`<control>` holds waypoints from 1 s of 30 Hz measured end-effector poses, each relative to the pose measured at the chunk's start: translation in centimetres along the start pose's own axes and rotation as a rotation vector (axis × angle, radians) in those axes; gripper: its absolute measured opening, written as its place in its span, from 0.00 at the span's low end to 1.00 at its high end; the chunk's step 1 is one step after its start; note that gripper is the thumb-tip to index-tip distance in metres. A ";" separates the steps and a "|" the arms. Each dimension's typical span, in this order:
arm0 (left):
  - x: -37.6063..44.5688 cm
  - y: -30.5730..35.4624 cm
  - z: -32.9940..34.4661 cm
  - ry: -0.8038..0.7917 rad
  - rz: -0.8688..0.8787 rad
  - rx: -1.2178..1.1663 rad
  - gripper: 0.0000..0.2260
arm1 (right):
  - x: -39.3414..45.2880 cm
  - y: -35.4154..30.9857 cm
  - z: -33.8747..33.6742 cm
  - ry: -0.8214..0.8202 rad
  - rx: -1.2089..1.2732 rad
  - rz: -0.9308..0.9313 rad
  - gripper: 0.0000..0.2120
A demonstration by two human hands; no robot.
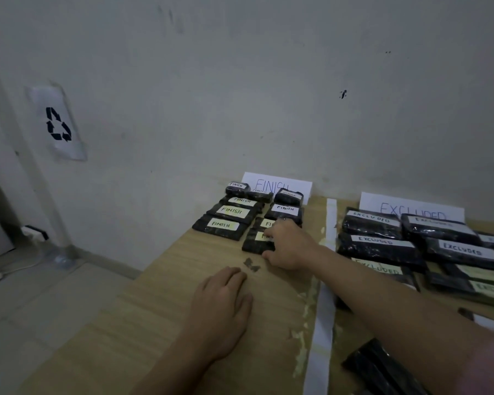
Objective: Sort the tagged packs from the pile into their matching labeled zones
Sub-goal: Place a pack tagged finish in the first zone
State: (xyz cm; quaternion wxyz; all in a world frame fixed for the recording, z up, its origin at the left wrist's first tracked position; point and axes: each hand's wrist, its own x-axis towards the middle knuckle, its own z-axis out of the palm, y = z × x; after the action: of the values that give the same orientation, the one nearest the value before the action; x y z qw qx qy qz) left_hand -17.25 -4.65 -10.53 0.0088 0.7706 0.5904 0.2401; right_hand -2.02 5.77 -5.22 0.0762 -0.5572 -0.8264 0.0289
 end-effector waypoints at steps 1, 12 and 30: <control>0.0 0.0 0.1 -0.006 -0.003 -0.003 0.34 | 0.0 0.1 0.1 -0.002 -0.015 0.000 0.22; 0.4 1.0 -1.7 -0.099 -0.033 -0.034 0.29 | -3.5 3.6 -5.1 0.086 0.114 -0.046 0.20; 3.7 26.5 -4.7 -0.065 0.513 -0.144 0.16 | -29.0 14.8 -15.4 0.356 0.172 0.049 0.10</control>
State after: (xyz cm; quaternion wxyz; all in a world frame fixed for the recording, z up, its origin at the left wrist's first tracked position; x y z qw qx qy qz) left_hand 5.68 -10.57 2.79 0.0211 0.8997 0.3565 0.2511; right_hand 24.66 -16.00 5.29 0.2678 -0.5647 -0.7806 0.0023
